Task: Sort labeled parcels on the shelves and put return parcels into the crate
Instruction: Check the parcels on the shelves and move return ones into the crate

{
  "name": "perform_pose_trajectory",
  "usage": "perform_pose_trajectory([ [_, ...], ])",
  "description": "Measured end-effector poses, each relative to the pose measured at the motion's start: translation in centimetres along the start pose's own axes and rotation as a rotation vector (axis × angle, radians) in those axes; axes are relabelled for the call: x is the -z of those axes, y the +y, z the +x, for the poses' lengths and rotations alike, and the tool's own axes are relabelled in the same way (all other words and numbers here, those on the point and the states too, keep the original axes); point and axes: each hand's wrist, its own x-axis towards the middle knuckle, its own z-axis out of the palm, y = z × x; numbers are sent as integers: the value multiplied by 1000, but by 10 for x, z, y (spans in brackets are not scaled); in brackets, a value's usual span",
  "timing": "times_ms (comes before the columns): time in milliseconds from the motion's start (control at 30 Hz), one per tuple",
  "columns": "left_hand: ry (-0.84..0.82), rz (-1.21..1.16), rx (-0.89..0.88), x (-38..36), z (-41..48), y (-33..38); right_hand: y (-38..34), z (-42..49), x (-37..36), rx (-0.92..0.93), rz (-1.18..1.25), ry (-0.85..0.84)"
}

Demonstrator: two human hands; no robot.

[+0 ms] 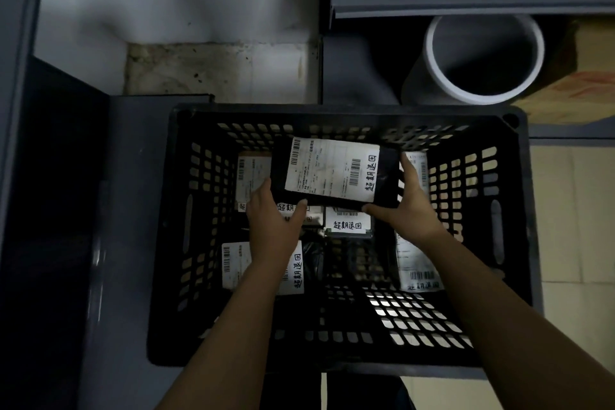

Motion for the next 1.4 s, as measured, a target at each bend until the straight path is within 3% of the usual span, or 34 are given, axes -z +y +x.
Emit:
perform_pose_trajectory([
  [500,-80,327,-89,17,-3,11,-25,2,7,60,-429,33],
  [867,-82,509,-698,123,-57,98,-146,-112,18,347,-853,-18],
  [1000,-14,573,-806,166,-85,123,-188,-154,17,474,-921,36],
  [1200,100,606,-828,209,-121,130,-217,-189,18,633,-929,64],
  [1400,217,640,-682,215,-168,112,-216,-197,8,797,-967,-129],
])
